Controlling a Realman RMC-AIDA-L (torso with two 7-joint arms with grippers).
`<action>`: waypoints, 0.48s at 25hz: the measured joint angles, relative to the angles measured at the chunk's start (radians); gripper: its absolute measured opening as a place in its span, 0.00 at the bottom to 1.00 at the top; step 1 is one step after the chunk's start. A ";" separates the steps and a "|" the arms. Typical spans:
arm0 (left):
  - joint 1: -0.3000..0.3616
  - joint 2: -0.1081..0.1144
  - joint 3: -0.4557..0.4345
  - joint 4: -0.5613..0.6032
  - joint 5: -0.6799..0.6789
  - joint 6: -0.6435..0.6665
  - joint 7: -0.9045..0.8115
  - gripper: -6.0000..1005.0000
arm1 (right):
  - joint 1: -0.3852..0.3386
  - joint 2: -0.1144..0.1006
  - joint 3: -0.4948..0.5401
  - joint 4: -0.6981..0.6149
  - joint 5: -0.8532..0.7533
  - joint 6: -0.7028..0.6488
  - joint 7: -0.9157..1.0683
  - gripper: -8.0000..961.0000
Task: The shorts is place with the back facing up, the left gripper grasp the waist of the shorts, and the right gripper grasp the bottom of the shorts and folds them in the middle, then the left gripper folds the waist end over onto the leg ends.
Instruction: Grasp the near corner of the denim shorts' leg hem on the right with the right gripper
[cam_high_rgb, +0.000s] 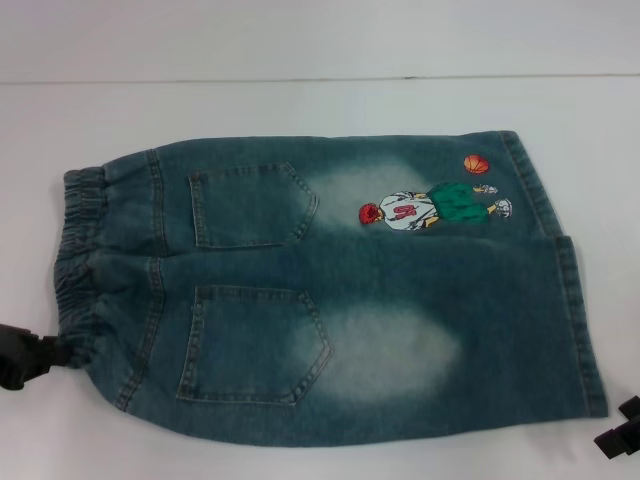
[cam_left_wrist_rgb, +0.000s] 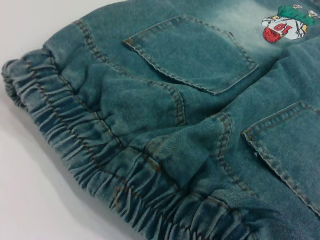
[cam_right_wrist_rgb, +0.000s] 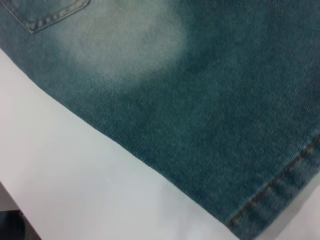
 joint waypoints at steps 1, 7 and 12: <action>0.001 0.000 0.000 0.000 0.000 0.000 0.000 0.09 | 0.001 0.001 0.000 0.001 0.001 0.003 -0.001 0.84; 0.006 0.000 0.001 0.002 0.000 0.001 0.000 0.09 | 0.012 0.005 -0.004 0.005 0.020 0.018 -0.005 0.84; 0.007 0.001 0.002 0.002 0.000 -0.002 0.000 0.09 | 0.022 0.005 -0.002 -0.005 0.024 0.011 -0.003 0.84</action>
